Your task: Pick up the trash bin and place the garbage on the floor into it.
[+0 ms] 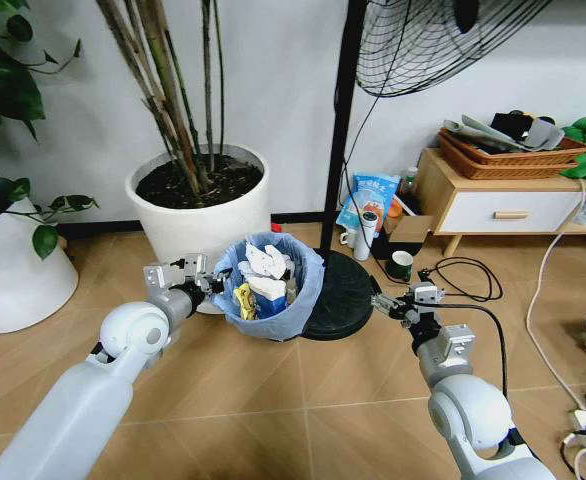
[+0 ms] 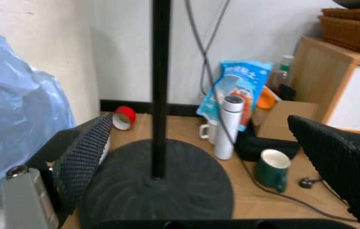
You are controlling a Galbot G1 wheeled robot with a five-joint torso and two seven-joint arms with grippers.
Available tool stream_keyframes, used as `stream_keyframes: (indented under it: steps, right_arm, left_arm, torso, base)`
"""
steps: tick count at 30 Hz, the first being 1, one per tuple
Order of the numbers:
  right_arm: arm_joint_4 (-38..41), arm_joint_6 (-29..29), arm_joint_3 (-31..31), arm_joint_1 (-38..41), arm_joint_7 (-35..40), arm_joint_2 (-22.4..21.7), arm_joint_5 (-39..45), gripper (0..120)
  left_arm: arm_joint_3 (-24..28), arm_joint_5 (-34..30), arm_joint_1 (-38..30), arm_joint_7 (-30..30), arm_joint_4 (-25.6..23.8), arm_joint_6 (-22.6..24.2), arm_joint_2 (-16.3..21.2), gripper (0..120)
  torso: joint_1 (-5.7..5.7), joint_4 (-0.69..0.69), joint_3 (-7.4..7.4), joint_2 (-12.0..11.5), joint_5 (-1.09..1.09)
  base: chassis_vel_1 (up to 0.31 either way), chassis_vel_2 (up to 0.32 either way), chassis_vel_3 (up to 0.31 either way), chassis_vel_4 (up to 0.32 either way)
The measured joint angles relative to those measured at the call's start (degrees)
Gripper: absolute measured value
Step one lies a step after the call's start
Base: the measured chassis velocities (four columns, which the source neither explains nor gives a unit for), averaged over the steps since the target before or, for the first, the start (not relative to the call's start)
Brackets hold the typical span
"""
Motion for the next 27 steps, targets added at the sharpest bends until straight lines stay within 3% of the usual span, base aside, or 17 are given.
stream_keyframes:
  steps: [27]
  right_arm:
    - [-1.1, 0.9, -1.2, 0.2, -0.8, 0.2, -1.2, 100]
  left_arm:
    - [0.1, 0.2, -0.2, 0.2, 0.7, -0.2, -0.6, 0]
  torso:
    - [0.01, 0.01, 0.00, 0.0, 0.02]
  base:
    - [0.199, 0.201, -0.196, -0.200]
